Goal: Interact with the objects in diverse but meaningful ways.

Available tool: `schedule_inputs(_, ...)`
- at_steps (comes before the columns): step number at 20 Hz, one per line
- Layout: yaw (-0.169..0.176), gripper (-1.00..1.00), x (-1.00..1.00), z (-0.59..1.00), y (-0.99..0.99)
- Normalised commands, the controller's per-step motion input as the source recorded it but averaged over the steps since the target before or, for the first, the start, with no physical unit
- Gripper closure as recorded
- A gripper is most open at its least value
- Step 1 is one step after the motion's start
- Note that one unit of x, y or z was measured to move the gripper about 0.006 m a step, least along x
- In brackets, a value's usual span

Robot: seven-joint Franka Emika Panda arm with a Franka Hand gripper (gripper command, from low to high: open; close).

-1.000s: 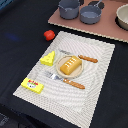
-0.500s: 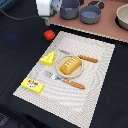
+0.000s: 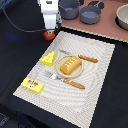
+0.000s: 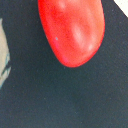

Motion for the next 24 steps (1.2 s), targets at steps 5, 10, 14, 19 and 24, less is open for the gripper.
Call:
schedule_inputs(5, 0.093, -1.00, -0.14, -0.46, -0.06)
schedule_inputs(10, 0.084, -1.00, -0.20, -0.27, -0.02)
schedule_inputs(14, 0.086, 1.00, -0.19, -0.12, -0.01)
schedule_inputs(19, 0.083, 1.00, -0.14, -0.17, -0.02)
schedule_inputs(24, 0.074, 1.00, -0.05, -0.18, 0.00)
